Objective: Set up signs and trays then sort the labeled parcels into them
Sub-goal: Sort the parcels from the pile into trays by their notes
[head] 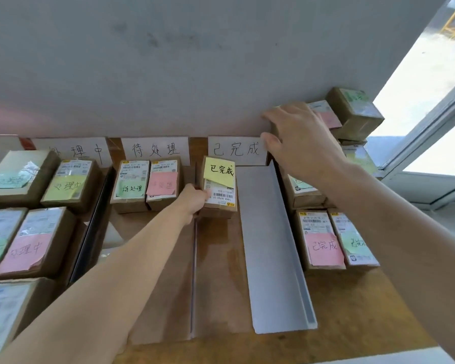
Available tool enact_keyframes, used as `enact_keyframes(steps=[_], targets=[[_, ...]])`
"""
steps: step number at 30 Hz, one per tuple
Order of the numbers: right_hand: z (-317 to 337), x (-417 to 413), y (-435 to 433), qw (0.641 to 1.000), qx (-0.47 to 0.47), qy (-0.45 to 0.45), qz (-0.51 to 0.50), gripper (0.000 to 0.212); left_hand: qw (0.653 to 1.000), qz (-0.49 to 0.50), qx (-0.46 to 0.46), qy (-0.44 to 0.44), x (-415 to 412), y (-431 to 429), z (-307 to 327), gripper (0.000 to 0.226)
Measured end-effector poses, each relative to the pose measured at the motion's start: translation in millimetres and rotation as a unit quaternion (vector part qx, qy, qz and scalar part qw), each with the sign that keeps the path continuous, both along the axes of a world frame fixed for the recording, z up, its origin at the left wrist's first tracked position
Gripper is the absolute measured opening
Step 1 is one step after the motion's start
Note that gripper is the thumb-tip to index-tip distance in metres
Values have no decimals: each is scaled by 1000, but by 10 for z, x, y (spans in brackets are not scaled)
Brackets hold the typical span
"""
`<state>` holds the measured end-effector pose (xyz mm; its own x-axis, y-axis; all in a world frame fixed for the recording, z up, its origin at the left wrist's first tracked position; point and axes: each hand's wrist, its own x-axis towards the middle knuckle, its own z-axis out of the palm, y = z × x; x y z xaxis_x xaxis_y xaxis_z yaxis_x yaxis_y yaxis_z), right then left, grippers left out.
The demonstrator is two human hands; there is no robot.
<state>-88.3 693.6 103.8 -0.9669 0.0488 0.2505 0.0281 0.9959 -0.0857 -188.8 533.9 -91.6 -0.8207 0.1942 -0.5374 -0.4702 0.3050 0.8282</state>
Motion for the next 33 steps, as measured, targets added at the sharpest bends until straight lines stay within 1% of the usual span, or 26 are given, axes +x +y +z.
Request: enact_keyframes(steps=[3, 8, 11, 17, 20, 22, 24, 26, 28, 29, 31, 32, 33], targets=[[-52, -110, 306, 1000, -8, -6, 27, 33, 998, 36, -43, -11, -144, 239, -130, 48], [-267, -235, 733, 997, -29, -49, 59, 32, 990, 96, -99, -16, -368, 499, -299, 48], [-363, -255, 882, 995, -38, -63, 72, 34, 983, 106, -149, 9, -428, 587, -335, 44], [-383, -230, 999, 993, -44, -53, 91, 35, 951, 72, -283, 103, -348, 636, -207, 34], [-323, -165, 979, 994, -33, -36, 96, 31, 935, 38, -296, 190, -208, 646, 61, 31], [-260, -96, 943, 995, -22, -12, 98, 30, 917, 7, -291, 273, -62, 686, 336, 35], [-174, 3, 902, 995, -12, 21, 92, 30, 878, -21, -288, 383, 113, 749, 661, 35], [-80, 144, 850, 994, 2, 62, 88, 27, 828, -42, -274, 487, 324, 815, 991, 35], [23, 315, 798, 991, 17, 99, 87, 24, 772, -53, -262, 577, 550, 851, 1289, 34], [80, 407, 776, 989, 26, 117, 87, 23, 735, -56, -264, 623, 663, 856, 1418, 33], [182, 609, 736, 986, 42, 142, 81, 24, 661, -66, -277, 695, 890, 852, 1643, 32], [225, 694, 725, 984, 46, 152, 76, 25, 633, -71, -283, 717, 985, 853, 1730, 32], [263, 771, 717, 984, 48, 159, 71, 27, 615, -76, -284, 732, 1075, 857, 1805, 32]])
